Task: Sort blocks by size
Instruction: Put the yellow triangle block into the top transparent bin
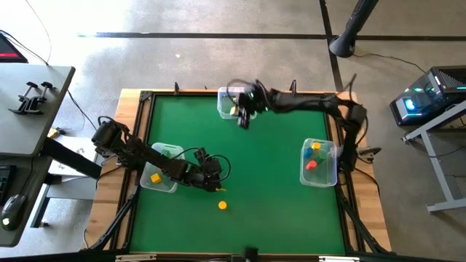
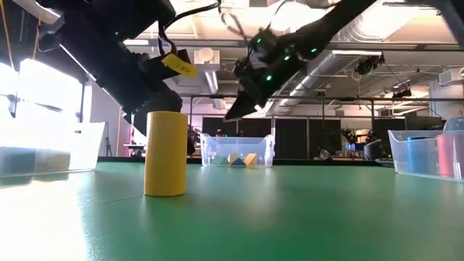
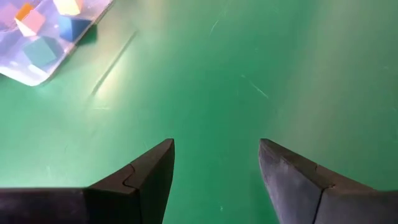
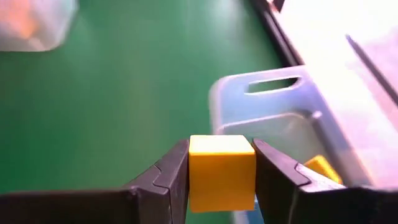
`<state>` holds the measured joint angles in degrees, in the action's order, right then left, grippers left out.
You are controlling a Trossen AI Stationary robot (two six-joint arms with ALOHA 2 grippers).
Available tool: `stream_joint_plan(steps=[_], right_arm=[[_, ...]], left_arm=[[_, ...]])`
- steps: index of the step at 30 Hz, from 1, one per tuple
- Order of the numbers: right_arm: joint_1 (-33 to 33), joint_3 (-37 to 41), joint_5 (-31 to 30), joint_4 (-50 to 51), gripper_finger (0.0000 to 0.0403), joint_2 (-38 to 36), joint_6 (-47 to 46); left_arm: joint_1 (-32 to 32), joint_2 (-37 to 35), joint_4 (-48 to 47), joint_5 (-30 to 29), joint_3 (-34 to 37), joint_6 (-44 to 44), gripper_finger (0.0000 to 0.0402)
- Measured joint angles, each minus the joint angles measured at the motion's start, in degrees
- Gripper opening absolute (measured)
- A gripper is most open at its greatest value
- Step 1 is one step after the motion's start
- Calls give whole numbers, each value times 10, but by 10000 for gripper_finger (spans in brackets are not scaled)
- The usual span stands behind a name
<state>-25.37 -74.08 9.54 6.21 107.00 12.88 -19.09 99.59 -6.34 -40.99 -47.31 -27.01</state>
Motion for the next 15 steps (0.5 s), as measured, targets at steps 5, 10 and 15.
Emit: stream_joint_plan(steps=[5,10,15], right_arm=[[-63,-125,62,81,131,96,14],[-98,-259,81,191,131,189,13],[-111,-356,74,300,131,264,38]], left_arm=[[-5,0,0,-5,0,-9,218],[-11,0,-3,-11,0,-15,218],[-12,0,-3,-25,0,-15,218]])
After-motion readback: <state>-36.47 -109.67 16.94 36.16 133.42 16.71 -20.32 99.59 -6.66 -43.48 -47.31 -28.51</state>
